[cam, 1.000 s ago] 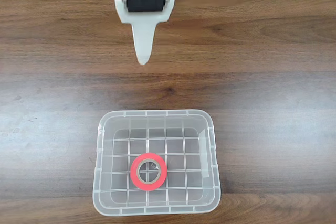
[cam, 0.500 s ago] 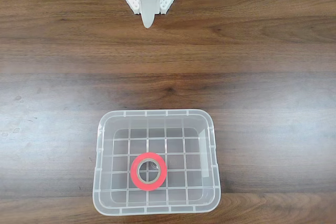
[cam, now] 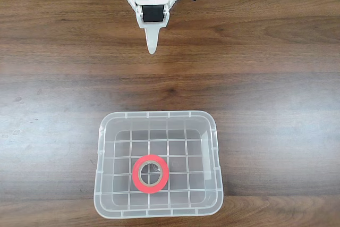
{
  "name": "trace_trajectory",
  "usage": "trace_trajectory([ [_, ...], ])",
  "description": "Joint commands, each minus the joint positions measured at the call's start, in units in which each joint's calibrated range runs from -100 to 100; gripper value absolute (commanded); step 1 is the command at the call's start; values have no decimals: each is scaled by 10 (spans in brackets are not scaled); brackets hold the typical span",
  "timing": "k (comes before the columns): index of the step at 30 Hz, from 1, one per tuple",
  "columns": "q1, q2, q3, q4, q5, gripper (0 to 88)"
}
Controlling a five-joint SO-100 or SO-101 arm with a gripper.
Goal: Grab the tape and place it in the box.
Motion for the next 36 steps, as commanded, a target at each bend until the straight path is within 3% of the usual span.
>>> trace_trajectory([
  [1,-2,-134,81,-14,-48,13],
  [8,-2,-247,155,18,-49,13],
  [36,-2,-242,154,20,-49,13],
])
